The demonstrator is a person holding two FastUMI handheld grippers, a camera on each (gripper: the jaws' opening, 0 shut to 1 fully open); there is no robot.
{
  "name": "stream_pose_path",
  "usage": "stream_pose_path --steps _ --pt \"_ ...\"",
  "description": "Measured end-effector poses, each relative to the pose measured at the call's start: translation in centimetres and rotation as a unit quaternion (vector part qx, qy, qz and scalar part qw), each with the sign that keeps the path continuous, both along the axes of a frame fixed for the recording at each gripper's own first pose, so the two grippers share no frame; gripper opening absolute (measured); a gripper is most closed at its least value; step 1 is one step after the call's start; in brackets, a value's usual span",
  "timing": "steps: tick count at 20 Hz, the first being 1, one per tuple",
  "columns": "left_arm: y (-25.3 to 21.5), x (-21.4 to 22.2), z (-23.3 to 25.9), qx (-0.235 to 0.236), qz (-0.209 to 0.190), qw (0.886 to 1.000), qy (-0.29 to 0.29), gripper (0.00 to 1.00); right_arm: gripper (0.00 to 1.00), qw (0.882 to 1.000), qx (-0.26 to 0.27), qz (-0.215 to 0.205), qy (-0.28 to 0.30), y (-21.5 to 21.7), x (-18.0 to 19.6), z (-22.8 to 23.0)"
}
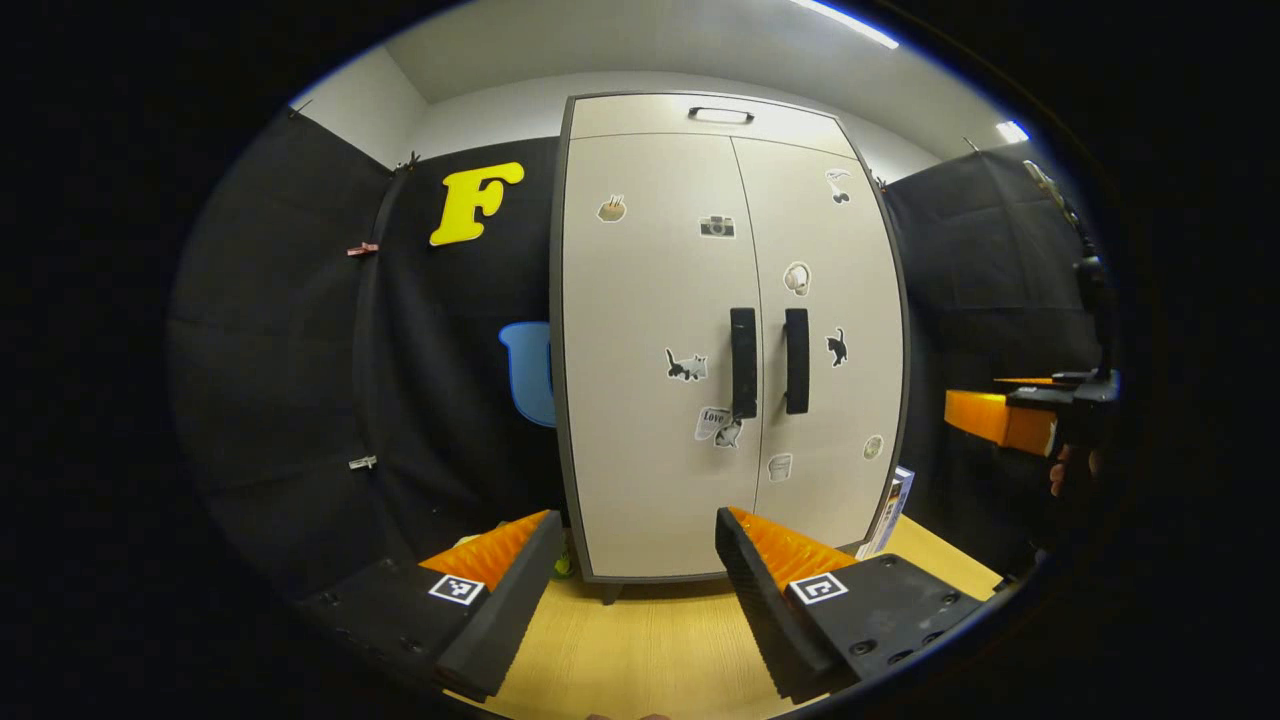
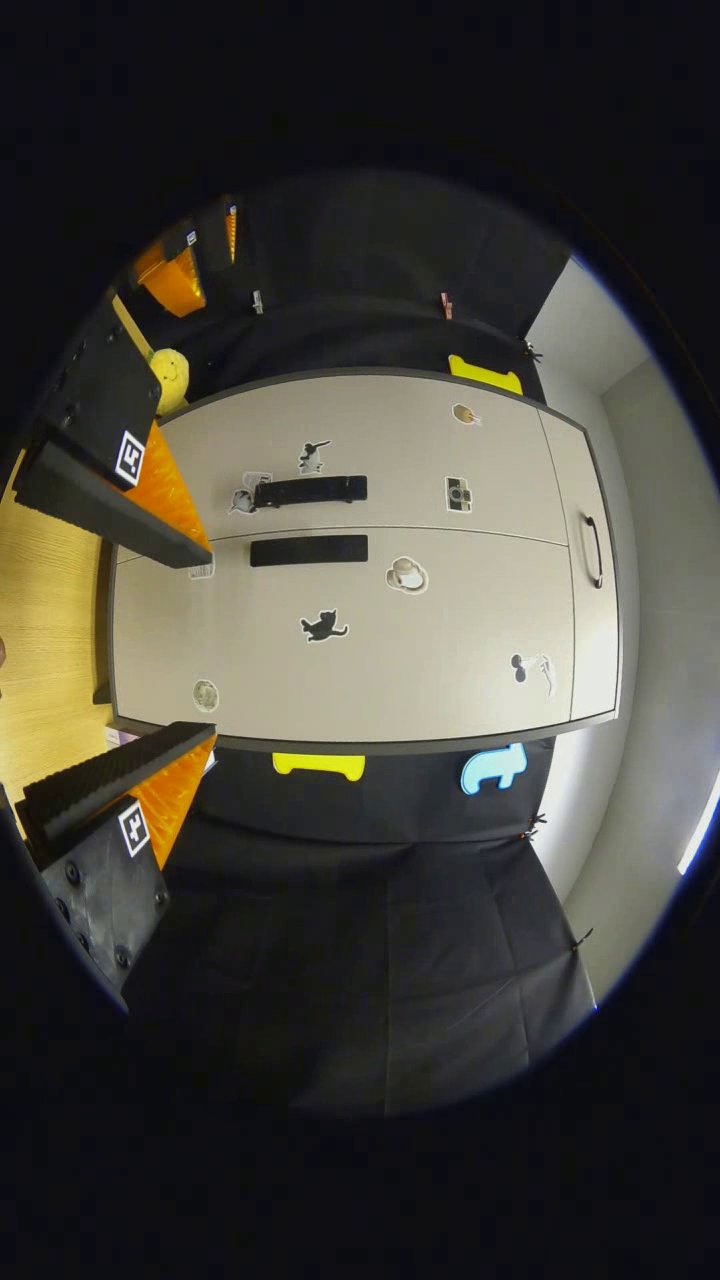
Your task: Open the right door of the double-door shoe cabinet with the right hand, and open the left door with the left hand.
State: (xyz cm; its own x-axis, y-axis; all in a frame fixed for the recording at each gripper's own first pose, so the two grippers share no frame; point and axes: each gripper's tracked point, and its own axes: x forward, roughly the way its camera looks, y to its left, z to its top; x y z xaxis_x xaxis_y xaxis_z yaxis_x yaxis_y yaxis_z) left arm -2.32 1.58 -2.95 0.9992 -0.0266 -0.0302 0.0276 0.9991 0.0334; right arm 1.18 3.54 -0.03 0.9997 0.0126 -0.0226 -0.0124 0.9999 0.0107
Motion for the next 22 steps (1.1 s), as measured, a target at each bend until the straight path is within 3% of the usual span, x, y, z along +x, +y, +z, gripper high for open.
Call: stream_pose_path --steps 6,11,16,22 --pt "1.9 -1.8 -1.3 -0.010 -0.024 1.000 0.011 0.95 0.99 0.999 0.051 -0.006 -0.005 2.8 2.3 1.7" --pt "4.1 -2.7 -1.7 -0.010 -0.027 1.000 0.013 0.95 0.98 0.998 0.045 -0.002 -0.046 4.9 5.7 5.5" --pt "5.3 -2.4 -1.5 -0.018 -0.008 1.000 0.012 0.95 0.97 0.998 0.020 0.016 -0.065 6.5 10.3 7.1" --pt "6.4 -0.7 -1.4 -0.022 0.036 0.999 0.017 0.95 0.98 0.998 0.033 0.044 -0.018 8.4 16.4 4.1"
